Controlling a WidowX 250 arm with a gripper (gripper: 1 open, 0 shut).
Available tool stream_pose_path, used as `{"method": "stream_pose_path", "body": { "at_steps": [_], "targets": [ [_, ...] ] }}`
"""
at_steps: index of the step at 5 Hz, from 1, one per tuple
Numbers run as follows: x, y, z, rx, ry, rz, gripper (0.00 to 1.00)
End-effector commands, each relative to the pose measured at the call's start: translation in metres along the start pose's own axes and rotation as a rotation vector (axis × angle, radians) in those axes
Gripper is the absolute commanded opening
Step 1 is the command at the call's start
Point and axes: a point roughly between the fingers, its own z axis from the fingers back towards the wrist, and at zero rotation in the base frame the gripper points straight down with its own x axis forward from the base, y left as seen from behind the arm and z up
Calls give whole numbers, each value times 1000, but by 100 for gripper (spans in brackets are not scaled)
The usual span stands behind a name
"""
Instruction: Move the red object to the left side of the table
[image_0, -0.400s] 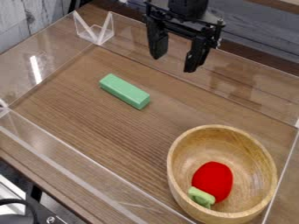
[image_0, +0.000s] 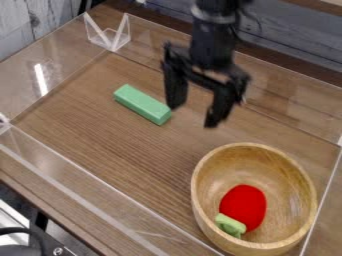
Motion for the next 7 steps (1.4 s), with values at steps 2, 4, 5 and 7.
{"method": "stream_pose_path", "body": {
  "at_steps": [2, 4, 5, 7],
  "targets": [
    [-13, -67, -7, 12, -71, -214, 100],
    [-23, -75, -22, -6, -102, -268, 100],
    [-25, -69, -7, 4, -207, -246, 100],
    [-16, -62, -18, -24, -257, -206, 100]
  ]
}}
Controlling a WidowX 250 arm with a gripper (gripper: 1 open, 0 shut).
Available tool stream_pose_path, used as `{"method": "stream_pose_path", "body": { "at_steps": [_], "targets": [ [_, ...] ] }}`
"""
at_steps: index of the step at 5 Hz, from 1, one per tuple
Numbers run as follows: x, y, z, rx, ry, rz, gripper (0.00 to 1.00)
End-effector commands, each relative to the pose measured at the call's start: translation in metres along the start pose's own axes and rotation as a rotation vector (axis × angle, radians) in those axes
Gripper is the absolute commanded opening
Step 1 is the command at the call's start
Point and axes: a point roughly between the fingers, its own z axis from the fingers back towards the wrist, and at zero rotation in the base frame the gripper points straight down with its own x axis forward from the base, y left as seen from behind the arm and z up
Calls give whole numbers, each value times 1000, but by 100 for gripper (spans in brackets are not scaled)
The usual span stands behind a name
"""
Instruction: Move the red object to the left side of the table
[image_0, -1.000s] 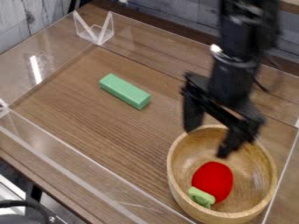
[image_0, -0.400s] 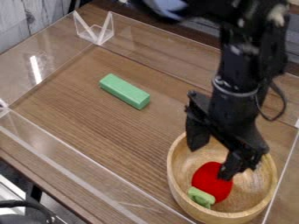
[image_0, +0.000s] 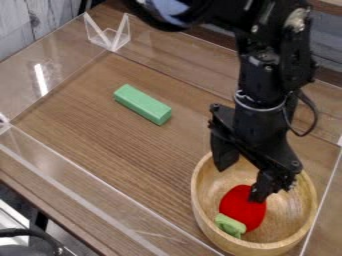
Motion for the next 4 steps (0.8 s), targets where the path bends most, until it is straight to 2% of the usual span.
{"method": "stream_pose_path", "body": {
  "at_steps": [1, 4],
  "targets": [
    [5, 2, 1, -9, -27, 15, 100],
    [5, 0, -1, -16, -34, 44, 100]
  ]
}}
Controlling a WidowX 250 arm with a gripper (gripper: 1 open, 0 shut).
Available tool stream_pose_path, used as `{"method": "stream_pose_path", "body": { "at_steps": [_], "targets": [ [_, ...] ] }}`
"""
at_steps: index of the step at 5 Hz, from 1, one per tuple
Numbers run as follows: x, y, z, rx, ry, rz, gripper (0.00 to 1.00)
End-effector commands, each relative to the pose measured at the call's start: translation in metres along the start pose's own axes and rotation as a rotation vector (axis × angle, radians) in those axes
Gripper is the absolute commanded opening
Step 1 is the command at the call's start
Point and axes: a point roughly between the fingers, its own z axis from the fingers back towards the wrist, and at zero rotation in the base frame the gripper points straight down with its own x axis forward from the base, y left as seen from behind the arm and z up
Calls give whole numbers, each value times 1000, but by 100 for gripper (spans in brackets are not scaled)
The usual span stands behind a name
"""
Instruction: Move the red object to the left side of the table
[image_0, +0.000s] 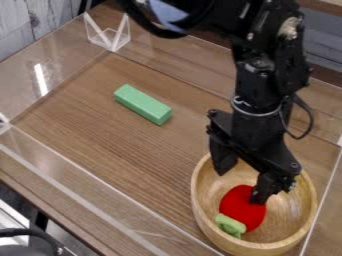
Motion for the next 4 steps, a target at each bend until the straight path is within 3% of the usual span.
{"method": "stream_pose_path", "body": {
  "at_steps": [1, 4],
  "targets": [
    [5, -1, 5, -3, -31, 0, 100],
    [6, -2, 5, -4, -32, 6, 100]
  ]
}}
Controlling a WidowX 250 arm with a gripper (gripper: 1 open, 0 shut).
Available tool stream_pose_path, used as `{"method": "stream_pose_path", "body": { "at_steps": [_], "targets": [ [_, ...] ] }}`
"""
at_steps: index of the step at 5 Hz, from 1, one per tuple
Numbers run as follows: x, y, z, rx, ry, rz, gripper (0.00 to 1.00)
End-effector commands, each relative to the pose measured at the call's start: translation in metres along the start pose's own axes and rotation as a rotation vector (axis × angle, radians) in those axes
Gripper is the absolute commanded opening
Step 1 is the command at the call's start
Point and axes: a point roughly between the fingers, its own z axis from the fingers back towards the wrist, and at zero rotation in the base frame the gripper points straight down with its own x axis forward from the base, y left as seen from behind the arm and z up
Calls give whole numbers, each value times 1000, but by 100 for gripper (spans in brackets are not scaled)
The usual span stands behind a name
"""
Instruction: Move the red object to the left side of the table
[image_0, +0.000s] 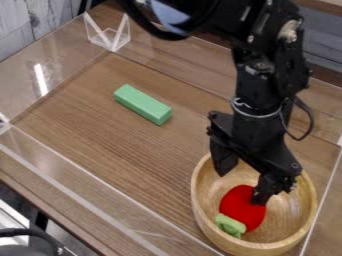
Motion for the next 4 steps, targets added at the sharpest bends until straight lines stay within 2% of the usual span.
{"method": "stream_pose_path", "body": {
  "at_steps": [1, 3, 4],
  "targets": [
    [5, -3, 8, -4, -32, -4, 100],
    [6, -3, 13, -4, -42, -8, 100],
    [7, -4, 3, -5, -34, -11, 100]
  ]
}}
